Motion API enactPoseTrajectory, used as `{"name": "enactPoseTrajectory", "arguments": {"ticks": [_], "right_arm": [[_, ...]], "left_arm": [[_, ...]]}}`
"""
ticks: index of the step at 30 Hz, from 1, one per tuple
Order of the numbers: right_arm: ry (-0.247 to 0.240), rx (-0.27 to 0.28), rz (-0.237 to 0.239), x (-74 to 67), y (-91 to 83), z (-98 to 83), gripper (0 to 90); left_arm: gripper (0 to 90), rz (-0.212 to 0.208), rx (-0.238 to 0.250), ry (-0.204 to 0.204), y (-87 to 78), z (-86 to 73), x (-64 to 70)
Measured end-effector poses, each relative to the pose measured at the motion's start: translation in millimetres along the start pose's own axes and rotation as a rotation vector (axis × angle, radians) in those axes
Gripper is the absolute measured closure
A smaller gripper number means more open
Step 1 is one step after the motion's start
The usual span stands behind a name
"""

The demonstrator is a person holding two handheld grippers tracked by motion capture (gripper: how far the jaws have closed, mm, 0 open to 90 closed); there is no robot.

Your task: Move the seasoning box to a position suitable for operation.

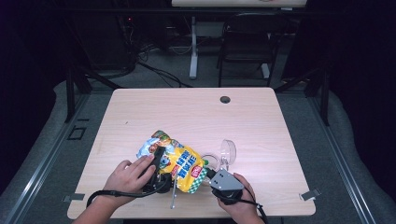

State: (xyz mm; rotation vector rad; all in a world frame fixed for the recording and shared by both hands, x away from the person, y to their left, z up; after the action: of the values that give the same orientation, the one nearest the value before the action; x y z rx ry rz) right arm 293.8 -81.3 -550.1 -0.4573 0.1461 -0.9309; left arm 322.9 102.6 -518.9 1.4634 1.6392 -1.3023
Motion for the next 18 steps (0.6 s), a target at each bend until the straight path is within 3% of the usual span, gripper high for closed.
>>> {"name": "enactPoseTrajectory", "arguments": {"ticks": [18], "right_arm": [[0.011,0.002,0.003,-0.1,0.8,0.4,90.0]], "left_arm": [[65.7,-0.022,-0.021,0.034,-2.2,0.0,-5.2]]}}
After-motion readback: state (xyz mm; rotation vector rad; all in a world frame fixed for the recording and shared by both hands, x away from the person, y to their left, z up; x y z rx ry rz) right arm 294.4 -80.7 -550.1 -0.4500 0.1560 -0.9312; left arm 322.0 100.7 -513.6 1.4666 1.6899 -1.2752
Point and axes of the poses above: each handheld gripper's, and its own axes: y roughly forward along the jaws, z roughly out of its top, x roughly to its right, the point moved 7 cm from there along y, roughly forward along the jaws, and after that the axes turned 15 degrees about y, right-handed, at the moved point
